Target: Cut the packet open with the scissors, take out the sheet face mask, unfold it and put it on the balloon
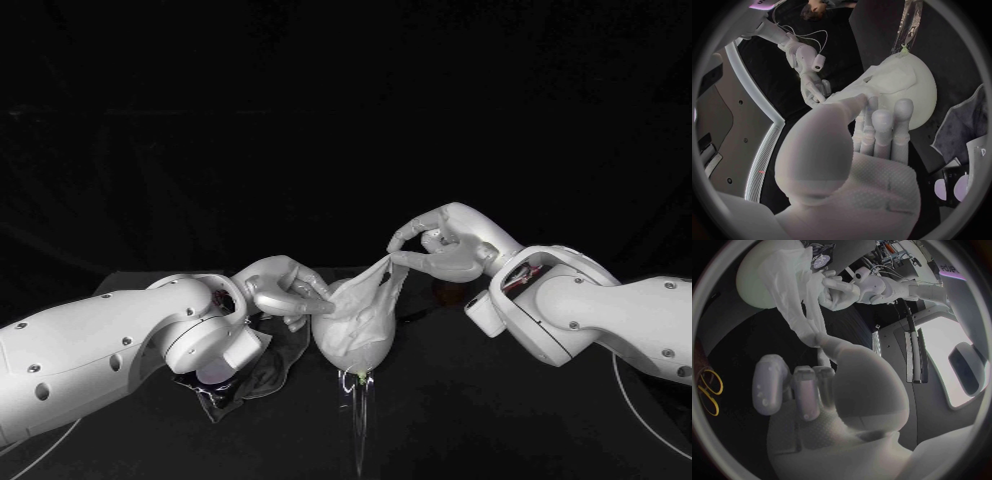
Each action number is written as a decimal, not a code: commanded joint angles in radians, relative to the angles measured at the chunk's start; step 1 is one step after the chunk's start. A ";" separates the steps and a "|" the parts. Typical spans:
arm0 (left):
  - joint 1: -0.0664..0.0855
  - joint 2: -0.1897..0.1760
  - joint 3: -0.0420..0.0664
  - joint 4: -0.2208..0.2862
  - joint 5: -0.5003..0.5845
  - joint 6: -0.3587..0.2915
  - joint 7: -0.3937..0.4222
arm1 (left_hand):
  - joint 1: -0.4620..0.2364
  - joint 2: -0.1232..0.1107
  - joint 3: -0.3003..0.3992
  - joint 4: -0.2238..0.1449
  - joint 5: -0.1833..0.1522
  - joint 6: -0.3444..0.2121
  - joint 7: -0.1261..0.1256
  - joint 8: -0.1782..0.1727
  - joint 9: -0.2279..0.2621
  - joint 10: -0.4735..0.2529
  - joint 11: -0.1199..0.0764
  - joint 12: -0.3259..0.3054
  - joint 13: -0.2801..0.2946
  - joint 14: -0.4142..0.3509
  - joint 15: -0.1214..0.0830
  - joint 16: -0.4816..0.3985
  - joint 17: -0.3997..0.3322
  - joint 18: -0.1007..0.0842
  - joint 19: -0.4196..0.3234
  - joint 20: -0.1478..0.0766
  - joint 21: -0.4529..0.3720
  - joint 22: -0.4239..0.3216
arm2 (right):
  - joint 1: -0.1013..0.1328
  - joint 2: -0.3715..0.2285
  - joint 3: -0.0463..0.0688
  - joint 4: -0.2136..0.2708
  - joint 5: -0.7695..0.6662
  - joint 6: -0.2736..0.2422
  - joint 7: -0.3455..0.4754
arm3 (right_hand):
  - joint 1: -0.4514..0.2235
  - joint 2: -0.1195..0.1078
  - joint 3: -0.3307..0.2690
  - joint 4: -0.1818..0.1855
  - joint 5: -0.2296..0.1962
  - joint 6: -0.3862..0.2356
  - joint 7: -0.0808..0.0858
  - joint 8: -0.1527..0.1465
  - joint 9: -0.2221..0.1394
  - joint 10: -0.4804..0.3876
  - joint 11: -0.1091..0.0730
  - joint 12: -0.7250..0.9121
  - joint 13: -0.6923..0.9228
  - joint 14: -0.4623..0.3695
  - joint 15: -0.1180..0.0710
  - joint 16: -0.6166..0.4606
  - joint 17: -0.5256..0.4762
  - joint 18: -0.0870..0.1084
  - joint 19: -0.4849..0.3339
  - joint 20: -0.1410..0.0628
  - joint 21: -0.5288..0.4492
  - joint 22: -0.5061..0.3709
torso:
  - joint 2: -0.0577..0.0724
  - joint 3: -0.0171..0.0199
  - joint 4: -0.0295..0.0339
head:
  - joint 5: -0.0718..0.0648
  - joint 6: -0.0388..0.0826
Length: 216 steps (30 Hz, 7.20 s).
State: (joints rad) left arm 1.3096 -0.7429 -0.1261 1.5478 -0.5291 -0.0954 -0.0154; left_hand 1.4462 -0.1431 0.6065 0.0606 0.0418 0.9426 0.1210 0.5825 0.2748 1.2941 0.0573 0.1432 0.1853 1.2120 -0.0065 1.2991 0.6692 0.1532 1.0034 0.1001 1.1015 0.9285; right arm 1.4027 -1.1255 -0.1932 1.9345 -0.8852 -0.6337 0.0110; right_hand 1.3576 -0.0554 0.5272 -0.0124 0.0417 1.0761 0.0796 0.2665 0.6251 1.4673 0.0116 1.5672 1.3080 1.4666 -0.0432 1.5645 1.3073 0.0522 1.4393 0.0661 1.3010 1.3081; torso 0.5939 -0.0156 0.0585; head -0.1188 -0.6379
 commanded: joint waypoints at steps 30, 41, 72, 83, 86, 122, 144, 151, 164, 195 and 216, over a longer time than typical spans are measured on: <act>0.081 -0.123 0.059 0.110 0.116 0.060 0.166 | -0.027 0.047 0.029 -0.048 0.006 -0.006 0.018 -0.032 0.045 -0.111 0.021 0.049 0.053 -0.175 0.024 -0.067 -0.165 0.027 -0.163 0.018 -0.069 -0.060 | -0.002 -0.057 -0.003 0.014 -0.007 0.043 0.020 | -0.015 -0.003 0.010 0.000 0.007 0.002 -0.001 0.009 0.016 0.103 -0.007 0.004 0.263 0.104 -0.004 0.006 0.264 0.006 -0.003 -0.008 -0.002 0.186 | -0.002 0.0014 -0.0002 | 0.006 0.049; 0.138 -0.150 0.060 0.136 0.099 0.114 0.122 | -0.030 0.058 0.034 -0.054 0.006 -0.014 0.027 -0.034 0.059 -0.125 0.027 0.059 0.059 -0.168 0.028 -0.057 -0.166 0.029 -0.162 0.021 -0.063 -0.053 | 0.017 -0.096 -0.002 0.060 0.028 0.019 0.044 | -0.016 -0.004 0.011 -0.001 0.007 0.001 -0.001 0.010 0.018 0.103 -0.007 0.004 0.263 0.104 -0.004 0.006 0.264 0.006 -0.003 -0.008 0.000 0.186 | -0.001 0.0008 0.0002 | 0.006 0.092; 0.170 -0.102 0.058 0.060 0.150 -0.050 0.202 | -0.056 0.075 0.066 -0.026 0.005 -0.061 0.035 -0.009 0.173 -0.154 0.041 0.031 0.041 -0.206 0.042 -0.093 -0.178 0.031 -0.160 0.036 -0.097 -0.067 | 0.183 -0.114 -0.003 0.026 0.030 0.099 0.021 | -0.017 -0.004 0.013 -0.001 0.007 0.000 -0.001 0.012 0.020 0.103 -0.007 0.004 0.263 0.104 -0.004 0.006 0.264 0.004 0.000 -0.008 0.006 0.188 | 0.001 -0.0004 0.0012 | -0.008 0.143; 0.174 -0.118 0.058 0.089 0.162 0.060 0.180 | -0.049 0.055 0.074 -0.041 0.006 -0.059 0.030 -0.010 0.199 -0.072 0.024 0.030 0.032 -0.145 0.025 -0.075 -0.151 0.032 -0.134 0.021 -0.079 -0.058 | 0.182 -0.104 -0.012 0.030 0.018 0.130 0.002 | -0.018 -0.004 0.014 -0.002 0.007 0.000 -0.001 0.013 0.021 0.103 -0.007 0.004 0.263 0.104 -0.004 0.006 0.264 0.005 -0.001 -0.008 0.003 0.187 | 0.000 -0.0004 0.0024 | -0.009 0.138; 0.177 -0.131 0.058 0.105 0.153 0.122 0.159 | -0.051 0.055 0.074 -0.041 0.006 -0.055 0.027 -0.014 0.206 -0.044 0.019 0.037 0.038 -0.052 0.021 -0.005 0.017 0.024 -0.096 0.017 -0.047 -0.023 | 0.181 -0.106 -0.015 0.040 0.026 0.134 -0.003 | -0.018 -0.004 0.014 -0.002 0.007 0.000 -0.001 0.013 0.021 0.103 -0.007 0.004 0.263 0.104 -0.004 0.006 0.264 0.005 -0.001 -0.008 0.003 0.187 | 0.000 -0.0007 0.0016 | -0.009 0.135; 0.139 -0.239 0.006 0.219 0.125 0.359 0.040 | -0.048 0.043 0.074 -0.052 0.007 -0.048 0.024 -0.021 0.214 -0.033 0.015 0.039 0.045 -0.049 0.017 0.006 0.032 0.027 -0.103 0.012 -0.049 -0.029 | 0.080 -0.241 -0.055 0.197 0.075 0.230 -0.025 | -0.021 -0.004 0.017 -0.002 0.007 -0.002 -0.001 0.015 0.025 0.103 -0.007 0.004 0.263 0.104 -0.004 0.006 0.264 0.006 -0.005 -0.008 -0.004 0.185 | 0.001 0.0001 0.0016 | -0.018 0.024; 0.072 -0.158 -0.016 0.100 0.078 0.201 0.010 | -0.046 0.043 0.081 -0.055 0.007 -0.044 0.023 -0.024 0.215 -0.032 0.014 0.038 0.046 -0.049 0.016 0.007 0.037 0.024 -0.090 0.011 -0.038 -0.016 | -0.051 -0.121 -0.055 0.083 0.038 0.178 -0.027 | -0.023 -0.004 0.019 -0.002 0.007 -0.003 -0.001 0.017 0.026 0.103 -0.007 0.004 0.263 0.104 -0.004 0.006 0.264 0.008 -0.008 -0.008 -0.010 0.183 | 0.004 -0.0001 0.0027 | -0.005 -0.047; 0.069 -0.120 -0.017 0.054 0.048 0.127 -0.016 | -0.048 0.041 0.085 -0.054 0.007 -0.042 0.023 -0.026 0.216 -0.032 0.014 0.038 0.047 -0.043 0.015 0.010 0.046 0.022 -0.083 0.010 -0.033 -0.010 | -0.061 -0.065 -0.055 0.017 0.033 0.103 -0.019 | -0.023 -0.004 0.020 -0.002 0.007 -0.004 -0.001 0.017 0.027 0.103 -0.007 0.004 0.263 0.104 -0.004 0.006 0.264 0.008 -0.009 -0.008 -0.012 0.182 | 0.005 -0.0001 0.0006 | 0.000 -0.046; 0.069 -0.075 -0.015 -0.017 0.016 0.063 -0.024 | -0.050 0.036 0.093 -0.057 0.007 -0.039 0.022 -0.031 0.217 -0.031 0.013 0.038 0.050 -0.039 0.014 0.013 0.053 0.024 -0.085 0.008 -0.033 -0.013 | -0.041 0.002 -0.050 -0.063 0.035 0.049 -0.010 | -0.024 -0.003 0.021 -0.002 0.007 -0.005 -0.001 0.018 0.028 0.103 -0.007 0.004 0.263 0.104 -0.004 0.006 0.264 0.008 -0.008 -0.008 -0.010 0.183 | 0.004 -0.0011 0.0018 | -0.005 -0.046; 0.069 0.045 -0.005 -0.161 -0.053 -0.033 0.000 | -0.053 0.026 0.107 -0.063 0.007 -0.028 0.020 -0.042 0.217 -0.027 0.011 0.045 0.056 -0.032 0.012 0.023 0.078 0.021 -0.079 0.006 -0.023 -0.002 | -0.032 0.112 -0.048 -0.210 0.013 0.077 -0.073 | -0.025 -0.003 0.025 -0.003 0.007 -0.007 -0.001 0.020 0.031 0.103 -0.007 0.004 0.263 0.104 -0.004 0.006 0.264 0.009 -0.011 -0.008 -0.015 0.182 | 0.003 0.0000 0.0003 | -0.012 -0.055; 0.069 0.084 -0.004 -0.204 -0.115 -0.034 -0.024 | -0.057 0.020 0.117 -0.067 0.007 -0.021 0.019 -0.052 0.217 -0.025 0.010 0.051 0.062 -0.023 0.012 0.034 0.102 0.019 -0.072 0.005 -0.011 0.012 | -0.032 0.181 -0.041 -0.308 0.030 0.101 -0.088 | -0.026 -0.003 0.027 -0.004 0.007 -0.008 -0.001 0.021 0.033 0.103 -0.007 0.004 0.263 0.104 -0.004 0.006 0.264 0.009 -0.012 -0.008 -0.017 0.181 | 0.003 -0.0003 0.0029 | -0.012 -0.056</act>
State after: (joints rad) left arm 1.3774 -0.6628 -0.1314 1.3474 -0.6268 -0.1129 -0.0337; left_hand 1.3832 -0.1228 0.7165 -0.0054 0.0458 0.9130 0.1399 0.5362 0.3761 1.2617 0.0644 0.1891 0.2456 1.1813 0.0056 1.3312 0.7709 0.1623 0.9264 0.1041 1.0880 0.9388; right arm 1.3707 -0.9499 -0.2359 1.6365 -0.8540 -0.5617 -0.0615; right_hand 1.3418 -0.0556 0.5464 -0.0152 0.0447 1.0622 0.0777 0.2863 0.6555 1.4665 0.0108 1.5671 1.3081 1.4665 -0.0430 1.5674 1.3081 0.0520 1.4317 0.0596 1.2864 1.3078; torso 0.5965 -0.0155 0.0597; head -0.1320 -0.6931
